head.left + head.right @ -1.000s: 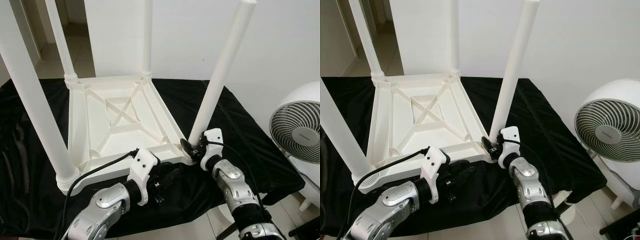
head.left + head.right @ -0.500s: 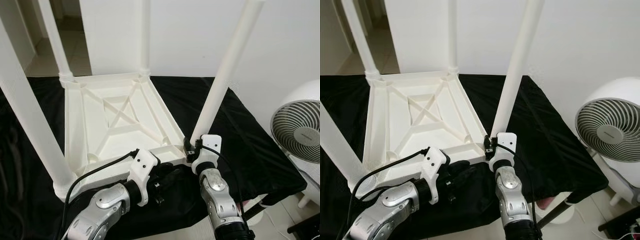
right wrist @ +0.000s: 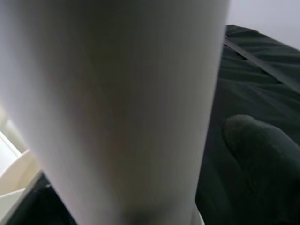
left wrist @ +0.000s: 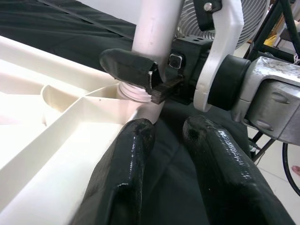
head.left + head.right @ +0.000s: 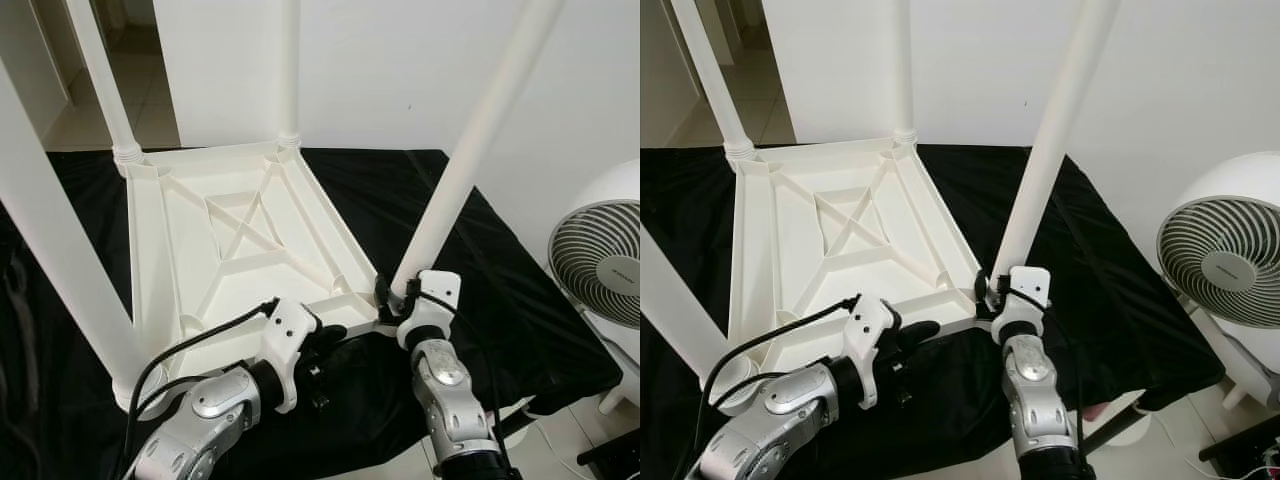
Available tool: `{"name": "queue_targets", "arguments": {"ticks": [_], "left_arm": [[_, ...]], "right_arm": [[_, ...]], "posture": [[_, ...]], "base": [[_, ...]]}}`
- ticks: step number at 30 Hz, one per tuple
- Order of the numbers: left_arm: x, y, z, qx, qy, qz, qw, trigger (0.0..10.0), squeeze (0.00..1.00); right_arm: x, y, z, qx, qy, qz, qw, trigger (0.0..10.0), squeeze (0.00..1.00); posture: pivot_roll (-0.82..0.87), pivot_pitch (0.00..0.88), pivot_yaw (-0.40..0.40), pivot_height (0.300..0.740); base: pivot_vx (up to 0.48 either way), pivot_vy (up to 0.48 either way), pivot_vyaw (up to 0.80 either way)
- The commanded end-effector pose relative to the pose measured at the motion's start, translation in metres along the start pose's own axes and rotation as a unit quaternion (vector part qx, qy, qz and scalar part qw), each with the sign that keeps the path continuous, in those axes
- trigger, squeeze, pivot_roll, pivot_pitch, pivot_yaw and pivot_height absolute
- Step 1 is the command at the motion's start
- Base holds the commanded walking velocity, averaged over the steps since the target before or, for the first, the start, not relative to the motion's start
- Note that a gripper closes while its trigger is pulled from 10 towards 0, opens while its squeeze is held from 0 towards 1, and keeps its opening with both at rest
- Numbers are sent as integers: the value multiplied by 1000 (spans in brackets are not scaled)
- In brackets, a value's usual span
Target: Building children table
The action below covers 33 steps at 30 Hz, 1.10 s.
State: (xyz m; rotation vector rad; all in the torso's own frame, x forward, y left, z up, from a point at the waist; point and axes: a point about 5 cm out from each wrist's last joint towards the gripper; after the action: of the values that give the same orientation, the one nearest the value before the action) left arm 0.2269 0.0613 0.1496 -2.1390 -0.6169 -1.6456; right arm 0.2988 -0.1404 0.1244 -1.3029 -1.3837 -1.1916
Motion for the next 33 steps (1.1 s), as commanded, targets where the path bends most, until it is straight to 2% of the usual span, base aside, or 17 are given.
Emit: {"name": "queue_targets", "arguments": {"ticks": [1, 8, 9, 11, 20, 26, 33], "left_arm": [[1, 0, 0, -1, 4, -1, 1000, 10000, 0], [4, -1, 7, 17, 14, -7, 1000, 10000, 0], [4, -2, 9, 22, 20, -2, 1000, 10000, 0], [4, -3, 13, 30, 32, 4, 999, 10000, 0], [-1, -2, 19, 52, 63, 25, 996, 10000, 0], [-7, -3, 17, 51, 79, 46, 994, 10000, 0], [-9, -3, 20, 70, 95, 54, 992, 10000, 0]], "right_arm": [[-6, -5, -12, -19, 4, 9, 1000, 10000, 1000], [-2, -16, -14, -1, 10, -10, 1000, 10000, 1000], [1, -20, -14, 9, 17, -21, 1000, 10000, 0], [9, -27, -14, 22, 30, -43, 998, 10000, 0], [22, -48, -16, 57, 57, -76, 994, 10000, 0], [24, -53, -23, 61, 54, -74, 994, 10000, 0], [29, -55, -23, 69, 57, -81, 993, 10000, 0]], "posture": [[25, 67, -48, 740], [23, 69, -45, 740], [20, 71, -40, 740], [16, 73, -35, 740], [2, 82, -29, 740], [2, 82, -29, 740], [1, 89, -29, 740]], "base": [[0, 0, 0], [0, 0, 0], [0, 0, 0], [0, 0, 0], [0, 0, 0], [0, 0, 0], [0, 0, 0]]}}
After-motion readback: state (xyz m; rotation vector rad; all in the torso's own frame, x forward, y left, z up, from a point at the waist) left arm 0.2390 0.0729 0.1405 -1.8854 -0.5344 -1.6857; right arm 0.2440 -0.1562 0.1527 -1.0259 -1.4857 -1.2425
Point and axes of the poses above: a point about 5 cm out from each wrist's last joint towards the gripper, its own y axis pointing out of the wrist towards the gripper, its own x axis along the axis of the wrist's last joint, z = x × y, and after that the axes turned 11 degrees about -y, right-handed
